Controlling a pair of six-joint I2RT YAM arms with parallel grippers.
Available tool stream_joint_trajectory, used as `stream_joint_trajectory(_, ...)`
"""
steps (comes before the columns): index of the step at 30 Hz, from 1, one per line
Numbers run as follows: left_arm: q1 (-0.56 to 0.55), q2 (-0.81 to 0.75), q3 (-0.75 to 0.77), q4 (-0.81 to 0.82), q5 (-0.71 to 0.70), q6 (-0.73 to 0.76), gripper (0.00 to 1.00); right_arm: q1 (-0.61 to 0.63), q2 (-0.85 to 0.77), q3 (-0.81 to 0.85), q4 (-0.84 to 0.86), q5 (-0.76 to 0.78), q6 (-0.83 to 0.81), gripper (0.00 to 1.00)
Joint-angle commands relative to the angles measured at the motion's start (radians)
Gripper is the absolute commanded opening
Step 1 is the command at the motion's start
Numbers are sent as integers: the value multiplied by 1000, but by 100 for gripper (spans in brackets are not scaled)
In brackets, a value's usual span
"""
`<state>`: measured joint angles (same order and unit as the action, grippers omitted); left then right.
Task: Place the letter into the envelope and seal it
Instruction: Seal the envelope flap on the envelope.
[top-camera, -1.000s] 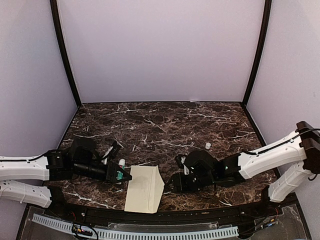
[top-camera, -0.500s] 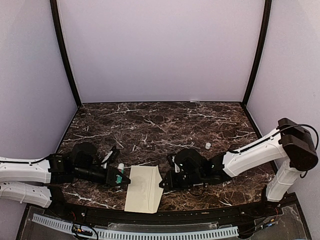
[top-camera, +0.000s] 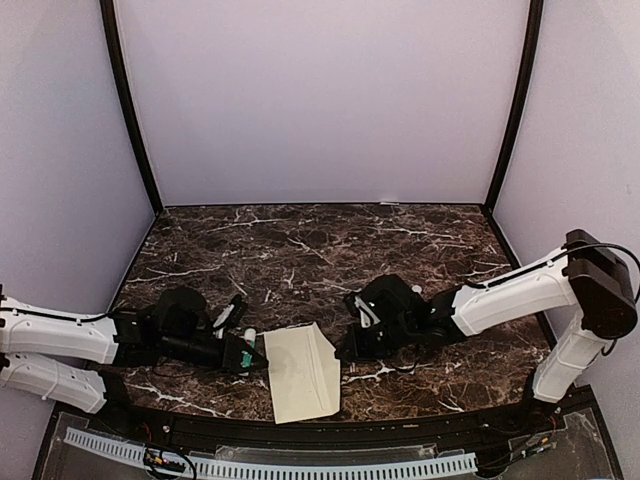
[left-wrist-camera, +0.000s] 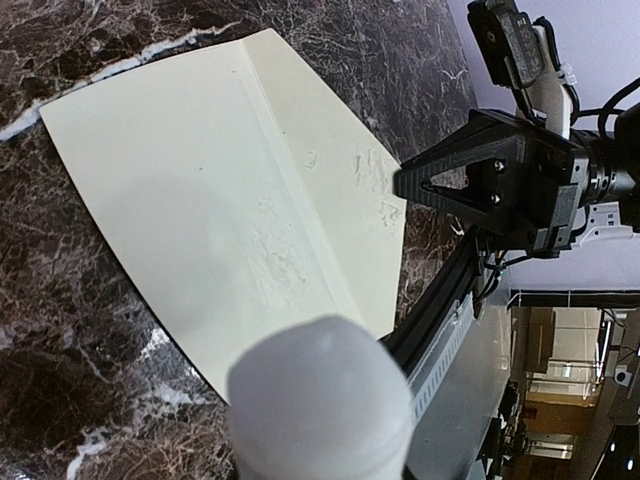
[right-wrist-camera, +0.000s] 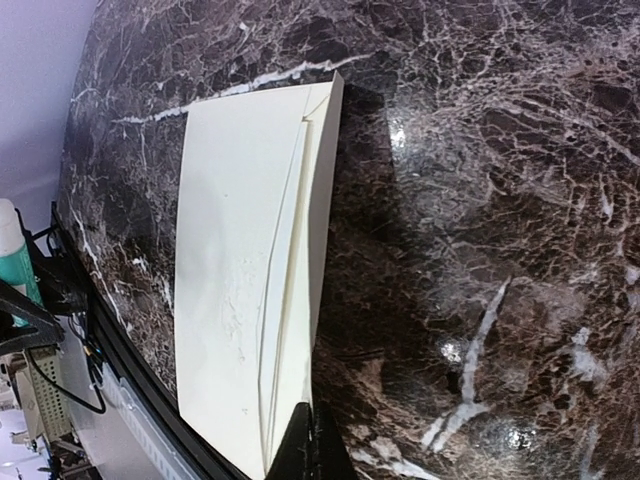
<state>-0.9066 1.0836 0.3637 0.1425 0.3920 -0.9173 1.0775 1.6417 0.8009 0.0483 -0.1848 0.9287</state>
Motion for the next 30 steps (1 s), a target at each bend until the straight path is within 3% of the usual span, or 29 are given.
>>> stream_joint_trajectory(1, -12, 47, 20, 105, 7, -5, 0, -14, -15, 58, -131, -11, -108, 0)
stream_joint_trajectory(4, -18, 96, 13, 158, 11, -16, 0, -14, 4, 80, -141, -30, -116, 1)
stream_joint_trajectory(7, -22, 126, 21, 184, 10, -16, 0, -13, 9, 99, -143, -50, -108, 12)
stream_joint_trajectory(11, -23, 135, 31, 186, -9, -6, 0, -15, -38, 115, -168, -25, -100, 39)
stream_joint_trajectory(14, -22, 157, 33, 184, -10, -2, 0, -21, -85, 116, -197, 17, -101, 45)
stream_joint_trajectory(16, -22, 172, 31, 184, -12, -2, 0, -35, -111, 99, -203, 36, -94, 44)
stream_joint_trajectory(21, -22, 196, 27, 191, -22, 0, 0, -73, -126, 43, -201, 85, -83, 27)
stream_joint_trajectory(30, -24, 224, 30, 176, -9, 25, 0, -78, -22, 54, -201, 97, -87, 16)
